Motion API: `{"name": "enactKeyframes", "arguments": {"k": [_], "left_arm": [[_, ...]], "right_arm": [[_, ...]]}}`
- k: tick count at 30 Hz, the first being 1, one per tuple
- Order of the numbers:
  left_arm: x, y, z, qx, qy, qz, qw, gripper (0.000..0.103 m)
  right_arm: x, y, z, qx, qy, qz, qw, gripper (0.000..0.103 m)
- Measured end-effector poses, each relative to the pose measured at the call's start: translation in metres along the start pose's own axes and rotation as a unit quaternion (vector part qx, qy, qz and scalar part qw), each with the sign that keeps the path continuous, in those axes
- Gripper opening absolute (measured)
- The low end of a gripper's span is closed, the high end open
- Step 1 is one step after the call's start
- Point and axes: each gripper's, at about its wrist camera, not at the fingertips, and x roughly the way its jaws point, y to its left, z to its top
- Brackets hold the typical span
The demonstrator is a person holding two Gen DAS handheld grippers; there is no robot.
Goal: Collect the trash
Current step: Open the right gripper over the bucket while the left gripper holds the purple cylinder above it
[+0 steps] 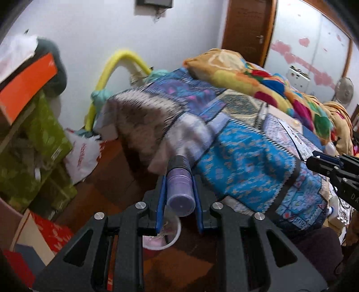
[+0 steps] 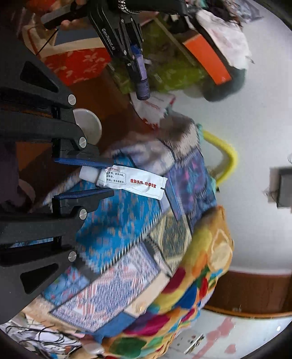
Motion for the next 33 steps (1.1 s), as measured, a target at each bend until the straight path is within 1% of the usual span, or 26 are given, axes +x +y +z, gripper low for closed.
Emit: {"name": "enactKeyframes", "arguments": {"k": [6,9,12,15,18,24,26,29,33], "left_arm": [[0.026,0.043,-0.025,-0.025,0.037,0.023,0.9988,0.022],[0.039,0.061,-0.037,-0.040,0.057,0.026,0.9972,0.022],[0.052,0.075,-0.053,-0.055,0.075,0.029,0.9952,0.022],[0.064,0.082,-0.068,-0.064,0.092,0.033,0.9931,0.022],[0.080,0.089,-0.083,-0.080,0.113,0.030,0.9899,0.022],[0.108,0.095,-0.101,-0.090,0.147,0.027,0.9846,0.022],[0.116,0.097,-0.102,-0.094,0.155,0.026,0.9831,0.022],[0.126,0.100,-0.103,-0.101,0.161,0.023,0.9815,0.022],[0.132,0.100,-0.100,-0.102,0.164,0.022,0.9809,0.022]], "right_arm": [[0.041,0.035,0.001,-0.031,0.036,0.028,0.998,0.017],[0.063,0.049,0.001,-0.045,0.059,0.049,0.996,0.017],[0.084,0.064,-0.002,-0.065,0.076,0.059,0.993,0.017],[0.107,0.073,-0.004,-0.076,0.102,0.070,0.989,0.017],[0.129,0.083,-0.008,-0.091,0.124,0.075,0.985,0.017],[0.171,0.095,-0.015,-0.103,0.174,0.100,0.974,0.017],[0.179,0.100,-0.013,-0.108,0.181,0.105,0.972,0.017],[0.185,0.110,-0.005,-0.117,0.172,0.111,0.972,0.017],[0.194,0.120,0.005,-0.120,0.176,0.136,0.968,0.018]]}}
